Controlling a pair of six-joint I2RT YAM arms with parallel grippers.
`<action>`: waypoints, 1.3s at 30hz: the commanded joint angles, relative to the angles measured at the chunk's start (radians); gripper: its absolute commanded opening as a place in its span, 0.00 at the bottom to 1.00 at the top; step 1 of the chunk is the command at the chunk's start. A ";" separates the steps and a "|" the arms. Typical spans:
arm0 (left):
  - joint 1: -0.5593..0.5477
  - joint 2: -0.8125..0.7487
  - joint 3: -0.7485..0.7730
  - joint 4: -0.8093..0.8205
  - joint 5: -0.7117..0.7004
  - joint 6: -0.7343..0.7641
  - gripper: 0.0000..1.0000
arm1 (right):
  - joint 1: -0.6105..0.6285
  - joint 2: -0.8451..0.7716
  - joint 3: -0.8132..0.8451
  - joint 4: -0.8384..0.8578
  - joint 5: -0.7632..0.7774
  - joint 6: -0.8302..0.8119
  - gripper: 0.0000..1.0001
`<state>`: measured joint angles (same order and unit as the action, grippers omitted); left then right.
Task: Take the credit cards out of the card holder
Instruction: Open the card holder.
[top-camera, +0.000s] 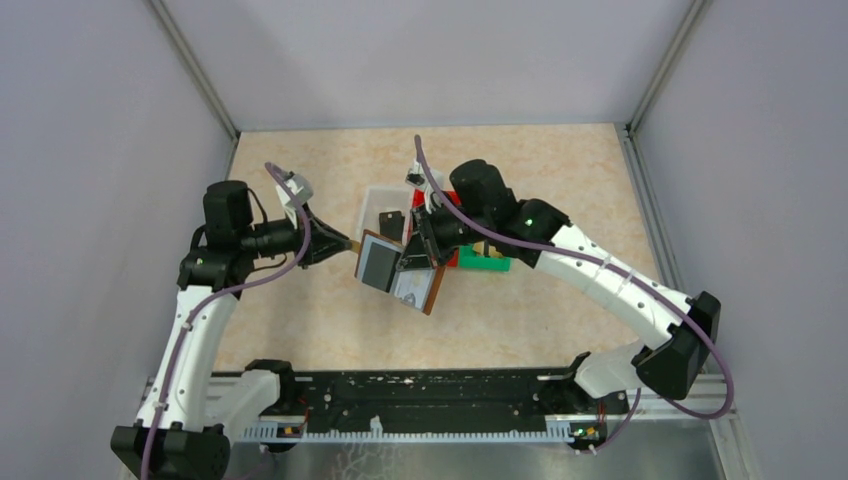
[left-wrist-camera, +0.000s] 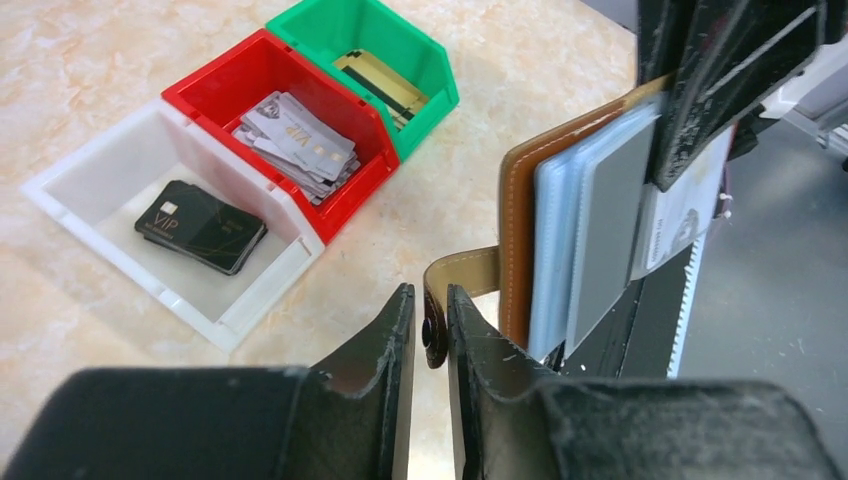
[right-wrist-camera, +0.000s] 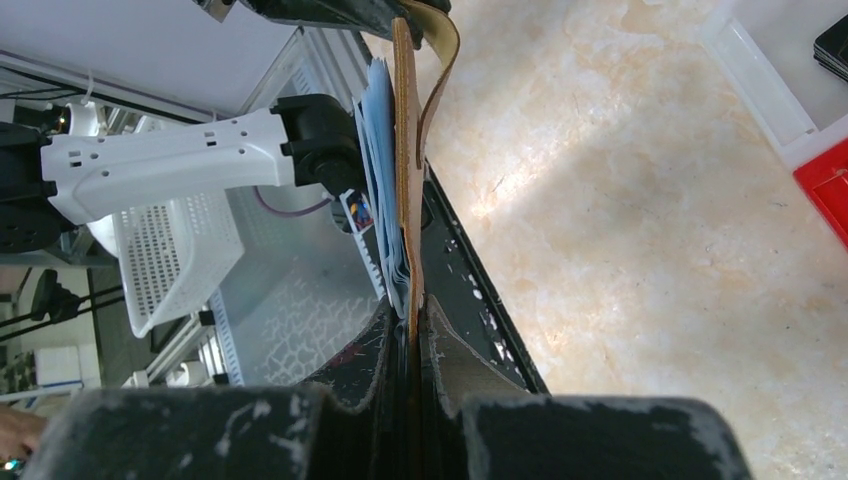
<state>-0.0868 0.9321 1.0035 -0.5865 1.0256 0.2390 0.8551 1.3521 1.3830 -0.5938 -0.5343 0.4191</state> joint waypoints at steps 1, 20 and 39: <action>0.007 -0.014 -0.022 0.054 -0.068 -0.021 0.22 | -0.002 -0.051 0.067 0.045 -0.030 -0.002 0.00; 0.223 0.151 0.159 -0.123 0.208 -0.161 0.99 | -0.032 0.043 0.212 -0.139 0.161 -0.034 0.00; 0.120 -0.044 -0.177 0.355 0.371 -0.429 0.99 | -0.063 0.079 0.238 -0.003 0.012 0.029 0.00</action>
<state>0.0799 0.9272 0.9146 -0.5739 1.4120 0.0849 0.7994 1.4254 1.5929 -0.7208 -0.4305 0.4091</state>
